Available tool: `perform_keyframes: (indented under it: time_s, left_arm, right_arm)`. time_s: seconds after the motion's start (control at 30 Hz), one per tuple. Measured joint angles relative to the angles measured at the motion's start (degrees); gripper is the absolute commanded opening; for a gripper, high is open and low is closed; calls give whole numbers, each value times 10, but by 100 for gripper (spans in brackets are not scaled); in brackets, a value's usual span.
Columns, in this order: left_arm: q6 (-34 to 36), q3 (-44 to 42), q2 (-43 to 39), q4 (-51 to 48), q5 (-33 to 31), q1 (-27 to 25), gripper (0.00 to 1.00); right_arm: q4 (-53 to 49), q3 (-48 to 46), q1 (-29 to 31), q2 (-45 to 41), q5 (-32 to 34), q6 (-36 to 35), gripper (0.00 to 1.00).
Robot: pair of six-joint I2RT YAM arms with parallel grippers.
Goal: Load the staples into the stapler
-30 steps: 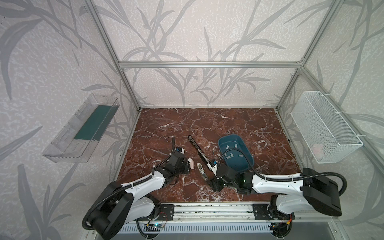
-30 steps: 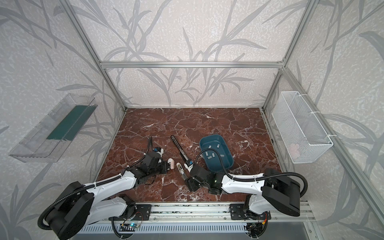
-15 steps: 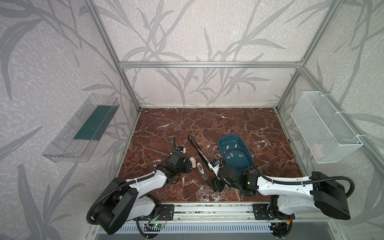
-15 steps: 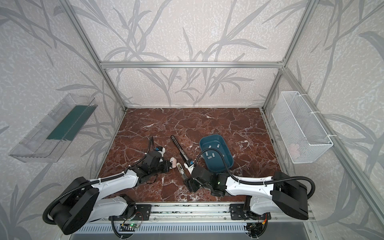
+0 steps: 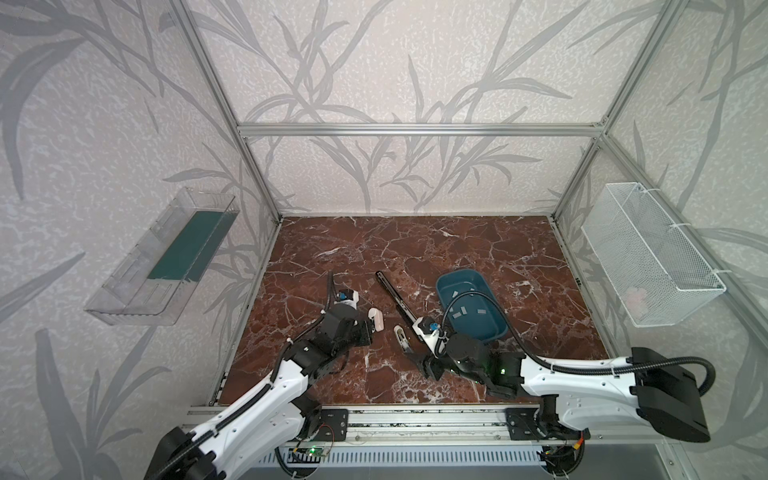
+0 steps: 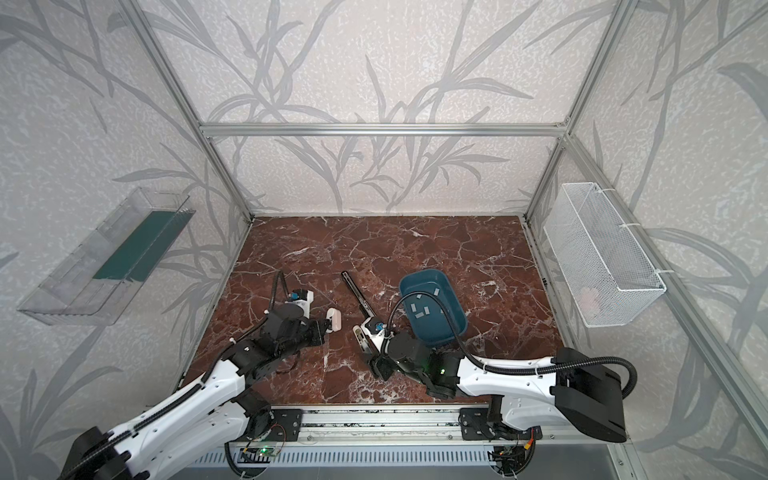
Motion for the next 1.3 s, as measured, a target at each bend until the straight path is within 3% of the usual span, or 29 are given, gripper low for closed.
perform_keyframes:
  time_s: [0.2, 0.27, 0.47, 0.87, 1.3]
  left_arm:
    - [-12, 0, -75, -58, -2, 0, 0]
    - [-18, 0, -84, -74, -2, 0, 0]
    - [-38, 0, -104, -105, -1, 0, 0]
    - [-66, 0, -108, -118, 16, 0, 0]
    - [-68, 0, -121, -127, 15, 0, 0]
  right_arm:
    - [86, 43, 49, 73, 45, -122, 63]
    - [97, 67, 50, 104, 69, -145, 57]
    - [121, 110, 50, 170, 112, -185, 52]
    - [96, 197, 50, 254, 129, -198, 48]
    - [70, 213, 50, 291, 168, -200, 26]
